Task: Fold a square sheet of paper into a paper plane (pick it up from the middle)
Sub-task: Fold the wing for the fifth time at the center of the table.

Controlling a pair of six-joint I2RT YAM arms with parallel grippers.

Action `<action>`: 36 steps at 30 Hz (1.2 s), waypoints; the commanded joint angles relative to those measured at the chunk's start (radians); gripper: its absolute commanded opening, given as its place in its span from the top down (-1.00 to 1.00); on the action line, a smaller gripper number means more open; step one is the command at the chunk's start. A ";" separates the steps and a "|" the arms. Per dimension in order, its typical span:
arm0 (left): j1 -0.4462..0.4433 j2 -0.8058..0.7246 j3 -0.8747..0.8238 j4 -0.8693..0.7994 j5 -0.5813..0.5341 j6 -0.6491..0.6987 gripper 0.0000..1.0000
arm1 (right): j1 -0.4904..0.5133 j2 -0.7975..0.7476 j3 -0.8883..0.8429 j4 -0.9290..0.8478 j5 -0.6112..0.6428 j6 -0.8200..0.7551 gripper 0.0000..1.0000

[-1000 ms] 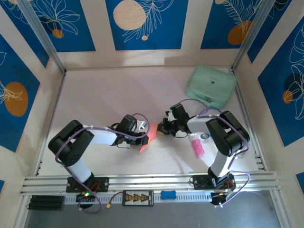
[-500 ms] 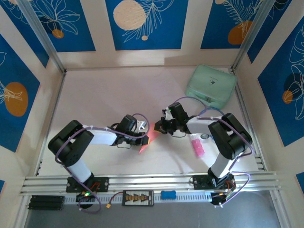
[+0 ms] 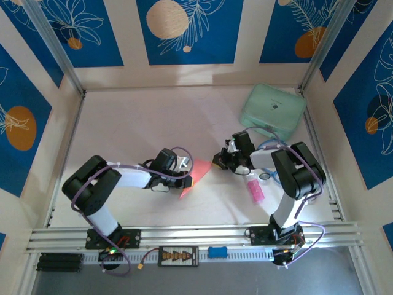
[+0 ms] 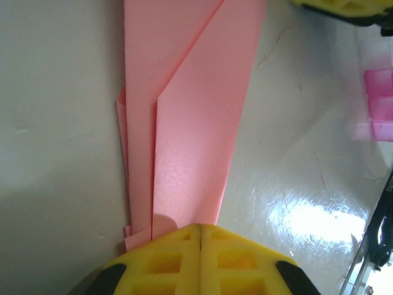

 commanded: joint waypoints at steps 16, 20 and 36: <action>-0.036 -0.006 -0.048 0.070 -0.099 -0.276 0.92 | 0.269 -0.162 -0.103 0.038 0.115 0.178 0.74; -0.043 -0.060 -0.056 0.048 -0.140 -0.274 0.82 | 0.275 -0.133 -0.089 0.023 0.123 0.167 0.75; -0.008 -0.341 -0.030 -0.298 -0.280 -0.084 0.38 | 0.295 -0.139 -0.078 -0.028 0.138 0.155 0.76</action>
